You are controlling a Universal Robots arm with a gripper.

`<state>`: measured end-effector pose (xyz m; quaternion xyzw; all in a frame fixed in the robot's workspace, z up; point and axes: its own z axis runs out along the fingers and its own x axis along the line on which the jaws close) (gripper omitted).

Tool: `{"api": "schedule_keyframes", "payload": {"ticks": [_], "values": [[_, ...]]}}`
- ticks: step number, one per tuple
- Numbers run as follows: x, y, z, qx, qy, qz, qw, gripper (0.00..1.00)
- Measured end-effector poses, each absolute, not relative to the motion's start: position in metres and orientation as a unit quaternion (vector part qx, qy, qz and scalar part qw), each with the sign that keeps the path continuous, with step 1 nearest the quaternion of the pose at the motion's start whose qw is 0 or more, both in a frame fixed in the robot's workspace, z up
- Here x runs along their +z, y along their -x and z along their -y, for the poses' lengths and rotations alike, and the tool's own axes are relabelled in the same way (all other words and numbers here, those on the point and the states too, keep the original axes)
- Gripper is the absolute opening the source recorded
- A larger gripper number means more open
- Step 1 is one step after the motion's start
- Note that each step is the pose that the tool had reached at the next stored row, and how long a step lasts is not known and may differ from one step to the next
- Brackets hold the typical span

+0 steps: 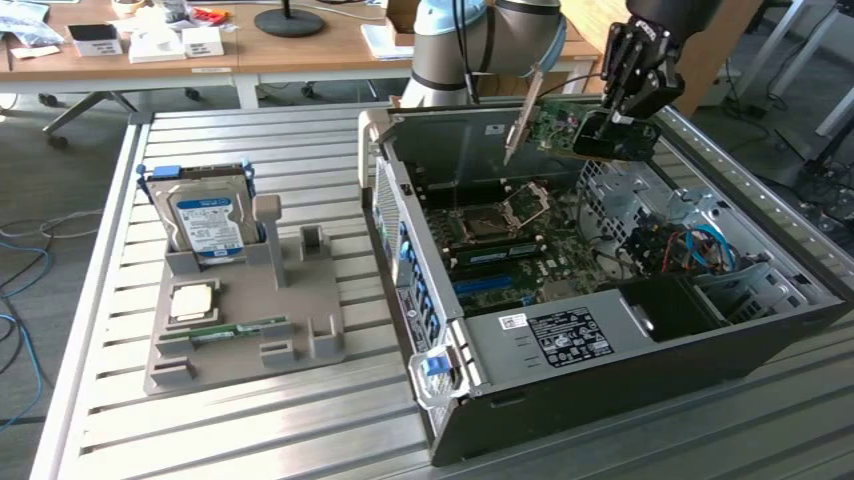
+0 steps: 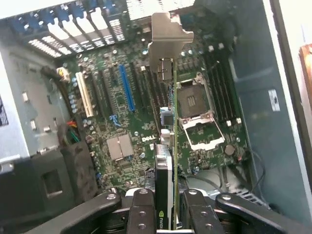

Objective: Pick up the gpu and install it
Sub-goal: 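Insert the gpu into the slot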

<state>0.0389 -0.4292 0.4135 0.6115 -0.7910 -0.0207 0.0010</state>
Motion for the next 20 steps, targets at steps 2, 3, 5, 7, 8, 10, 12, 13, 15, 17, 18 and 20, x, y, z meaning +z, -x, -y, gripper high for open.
{"api": "schedule_keyframes", "payload": {"ticks": [2,3,5,7,8,10,12,13,15,17,18,20], "values": [[0.4134,-0.0389,0.4292,-0.021,-0.626,0.78,0.001,0.27],[0.4134,-0.0389,0.4292,-0.021,-0.633,0.774,0.002,0.27],[0.4133,-0.0389,0.4292,-0.021,-0.646,0.763,0.002,0.27],[0.4132,-0.0389,0.4292,-0.021,-0.66,0.751,0.002,0.27],[0.4131,-0.0389,0.4292,-0.021,-0.667,0.744,0.003,0.27],[0.4131,-0.0389,0.4292,-0.021,-0.677,0.736,0.003,0.27],[0.4131,-0.0389,0.4292,-0.021,-0.678,0.735,0.003,0.27],[0.4131,-0.0389,0.4292,-0.021,-0.678,0.735,0.003,0.27],[0.4131,-0.0389,0.4292,-0.021,-0.678,0.735,0.003,0.27],[0.4131,-0.0389,0.4292,-0.021,-0.678,0.735,0.003,0.27],[0.4131,-0.0389,0.4292,-0.021,-0.679,0.734,0.003,0.27],[0.413,-0.0389,0.4292,-0.021,-0.685,0.728,0.003,0.27]]}}
